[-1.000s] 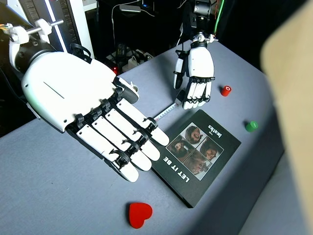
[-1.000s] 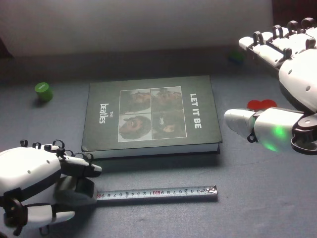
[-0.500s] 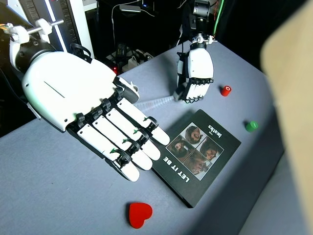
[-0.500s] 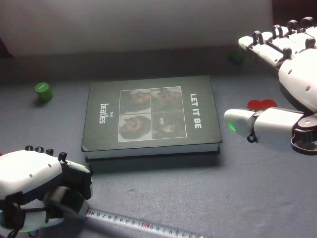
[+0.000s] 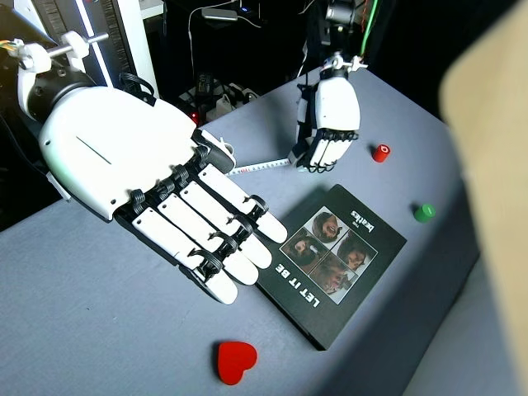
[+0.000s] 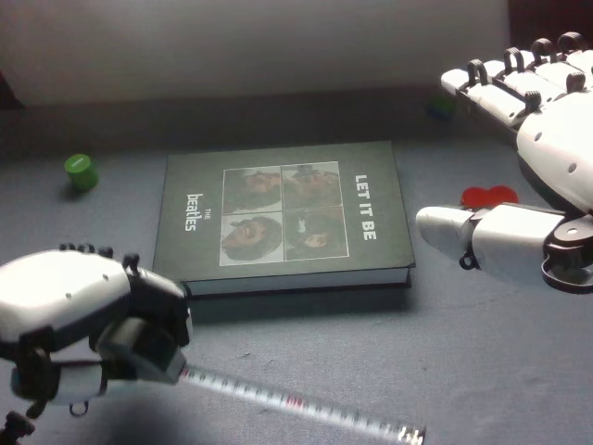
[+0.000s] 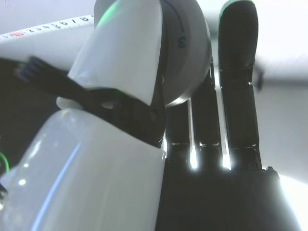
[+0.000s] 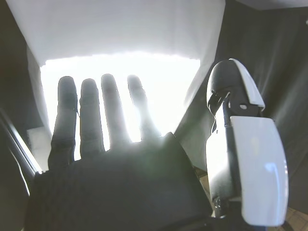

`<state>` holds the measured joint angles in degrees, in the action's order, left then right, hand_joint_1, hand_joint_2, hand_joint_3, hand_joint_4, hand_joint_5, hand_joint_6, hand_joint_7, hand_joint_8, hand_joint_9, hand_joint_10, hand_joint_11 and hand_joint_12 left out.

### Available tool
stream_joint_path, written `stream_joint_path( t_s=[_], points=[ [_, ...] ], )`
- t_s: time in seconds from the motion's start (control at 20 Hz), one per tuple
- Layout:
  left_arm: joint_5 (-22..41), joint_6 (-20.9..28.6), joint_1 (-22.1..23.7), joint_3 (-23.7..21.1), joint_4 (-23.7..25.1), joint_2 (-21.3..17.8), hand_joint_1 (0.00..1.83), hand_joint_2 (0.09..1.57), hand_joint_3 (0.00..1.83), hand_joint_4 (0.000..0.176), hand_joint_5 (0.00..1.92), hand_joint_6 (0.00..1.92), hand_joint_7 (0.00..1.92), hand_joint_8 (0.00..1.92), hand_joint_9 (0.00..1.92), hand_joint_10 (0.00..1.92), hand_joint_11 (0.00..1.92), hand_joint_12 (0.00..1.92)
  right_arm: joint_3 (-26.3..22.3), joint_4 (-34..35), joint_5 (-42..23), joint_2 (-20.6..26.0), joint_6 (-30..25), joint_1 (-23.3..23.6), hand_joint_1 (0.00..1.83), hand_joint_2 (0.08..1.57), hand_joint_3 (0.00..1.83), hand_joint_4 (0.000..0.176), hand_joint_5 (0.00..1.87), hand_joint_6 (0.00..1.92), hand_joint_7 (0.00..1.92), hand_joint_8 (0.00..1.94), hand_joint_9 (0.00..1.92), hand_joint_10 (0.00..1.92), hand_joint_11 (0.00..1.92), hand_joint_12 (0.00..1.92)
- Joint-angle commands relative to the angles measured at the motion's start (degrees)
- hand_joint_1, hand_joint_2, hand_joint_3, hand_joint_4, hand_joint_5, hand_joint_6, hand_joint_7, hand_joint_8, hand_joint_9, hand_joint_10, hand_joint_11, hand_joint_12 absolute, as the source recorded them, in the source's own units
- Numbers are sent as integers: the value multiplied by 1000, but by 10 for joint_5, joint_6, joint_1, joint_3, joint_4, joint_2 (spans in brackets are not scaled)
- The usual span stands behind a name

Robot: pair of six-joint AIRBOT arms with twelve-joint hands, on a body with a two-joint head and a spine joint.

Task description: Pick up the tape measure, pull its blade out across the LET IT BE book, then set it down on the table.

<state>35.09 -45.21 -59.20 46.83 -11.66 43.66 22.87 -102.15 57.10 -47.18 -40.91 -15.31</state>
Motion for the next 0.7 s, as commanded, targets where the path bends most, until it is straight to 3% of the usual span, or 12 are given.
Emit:
stream_joint_path(
  t_s=[0.0, 0.2, 0.35, 0.4, 0.55, 0.65],
  points=[
    [42, -8, 19, -5, -11, -10, 1366, 1159, 0, 0, 861, 885, 841, 1237, 887, 1362, 892, 1166, -3, -71, 19, 1, 3, 5, 38, 1151, 1, 47, 0, 0, 28, 0, 33, 0, 0, 402],
    [-43, -95, 99, -23, -48, -34, 1366, 1157, 0, 0, 862, 891, 842, 1229, 896, 1351, 906, 1165, -5, -87, 9, -1, 27, 19, 20, 1157, 2, 48, 0, 0, 17, 0, 14, 0, 0, 360],
    [-114, -174, 168, -21, -118, -36, 1367, 1155, 0, 0, 864, 891, 843, 1225, 898, 1349, 908, 1163, -1, -85, -9, -6, 35, 31, 18, 1165, 3, 47, 0, 0, 19, 1, 15, 1, 0, 345],
    [-136, -213, 197, -18, -155, -35, 1367, 1152, 0, 0, 873, 884, 848, 1215, 903, 1340, 913, 1158, 3, -73, -10, -12, 40, 40, 57, 1162, 1, 38, 9, 2, 24, 2, 22, 2, 0, 354],
    [-191, -314, 270, -2, -248, -23, 1368, 1150, 0, 0, 877, 885, 850, 1209, 906, 1335, 914, 1155, 28, 33, -5, -39, 103, 79, 294, 1128, 0, 6, 53, 10, 65, 9, 60, 10, 0, 409],
    [-199, -340, 301, 10, -287, -13, 1368, 1150, 0, 0, 877, 887, 853, 1208, 902, 1334, 901, 1148, 55, 92, -2, -60, 117, 100, 427, 1137, 0, 0, 72, 12, 81, 10, 79, 12, 0, 401]
  ],
)
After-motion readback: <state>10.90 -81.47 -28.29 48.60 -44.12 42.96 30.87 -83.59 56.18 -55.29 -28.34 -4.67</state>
